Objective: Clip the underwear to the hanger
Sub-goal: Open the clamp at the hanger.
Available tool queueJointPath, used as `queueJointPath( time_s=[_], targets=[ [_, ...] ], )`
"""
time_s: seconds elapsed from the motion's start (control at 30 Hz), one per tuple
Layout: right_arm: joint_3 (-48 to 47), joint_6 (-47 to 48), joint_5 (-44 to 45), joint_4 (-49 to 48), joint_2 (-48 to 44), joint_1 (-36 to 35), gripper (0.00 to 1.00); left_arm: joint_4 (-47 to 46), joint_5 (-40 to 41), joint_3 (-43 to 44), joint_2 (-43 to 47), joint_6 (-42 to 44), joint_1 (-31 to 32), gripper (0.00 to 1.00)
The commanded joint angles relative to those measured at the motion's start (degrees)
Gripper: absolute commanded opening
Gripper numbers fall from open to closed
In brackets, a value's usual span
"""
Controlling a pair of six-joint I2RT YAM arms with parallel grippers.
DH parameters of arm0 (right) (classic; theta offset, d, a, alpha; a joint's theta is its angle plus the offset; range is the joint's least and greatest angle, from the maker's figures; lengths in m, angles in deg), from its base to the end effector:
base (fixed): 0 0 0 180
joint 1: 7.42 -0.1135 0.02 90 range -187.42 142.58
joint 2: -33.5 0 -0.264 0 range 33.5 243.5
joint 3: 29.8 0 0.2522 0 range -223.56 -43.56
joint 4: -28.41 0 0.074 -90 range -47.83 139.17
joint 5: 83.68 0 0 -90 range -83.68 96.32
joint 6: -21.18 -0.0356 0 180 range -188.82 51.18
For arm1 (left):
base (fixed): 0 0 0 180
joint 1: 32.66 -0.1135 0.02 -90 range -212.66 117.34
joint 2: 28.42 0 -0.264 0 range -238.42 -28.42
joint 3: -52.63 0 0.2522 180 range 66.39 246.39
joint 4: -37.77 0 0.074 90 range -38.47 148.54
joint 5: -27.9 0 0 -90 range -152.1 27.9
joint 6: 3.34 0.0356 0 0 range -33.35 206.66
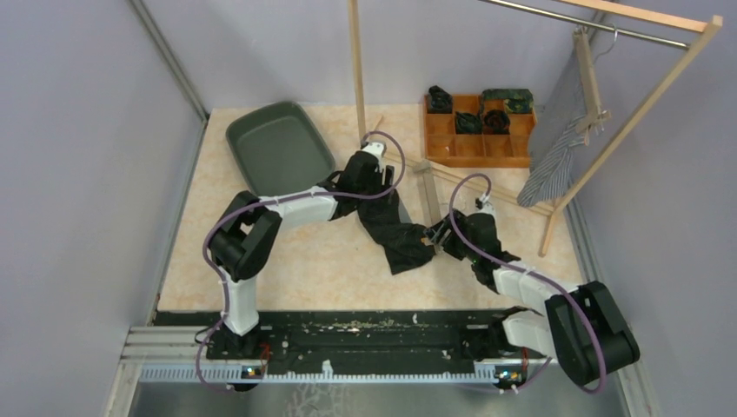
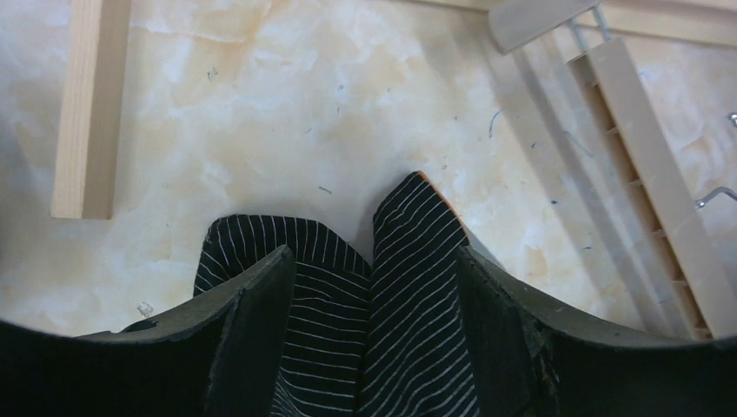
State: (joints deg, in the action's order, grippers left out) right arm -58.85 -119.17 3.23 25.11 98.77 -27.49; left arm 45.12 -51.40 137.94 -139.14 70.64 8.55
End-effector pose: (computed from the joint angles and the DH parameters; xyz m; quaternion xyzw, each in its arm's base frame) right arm 0.1919 0.0721 0.1447 0.2169 0.8510 0.2947 0.3766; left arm 0.3300 -0.2802 0.1932 0.1470 0.8627 -0.1566 0.4579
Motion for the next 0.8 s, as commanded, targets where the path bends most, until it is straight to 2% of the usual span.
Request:
queueJointPath(
  time_s=[0.0,0.2,0.57,0.77],
  targets=[
    [-1.18,1.36,0.60,-0.82,-0.23,0.30,0.68,-1.51,-1.82,1.66,-1.77,1.34,-0.50,0.73],
    [-1.92,2.79,2.53,3.01,-4.80,0.38,0.75,-3.46,-1.22,2.06,-3.57,3.06,-0.93,0.73],
    [-1.59,4.06,0.49,6.02,-9.49,6.01,0.76,-3.25,-7.63,5.68,-9.01,4.52,-3.15,0.71],
    [-2.64,5.73,-0.44,4.46,-7.74,8.27,0.77,-2.98,-10.55,6.64,-11.70,4.25,-3.57,0.70]
  ],
)
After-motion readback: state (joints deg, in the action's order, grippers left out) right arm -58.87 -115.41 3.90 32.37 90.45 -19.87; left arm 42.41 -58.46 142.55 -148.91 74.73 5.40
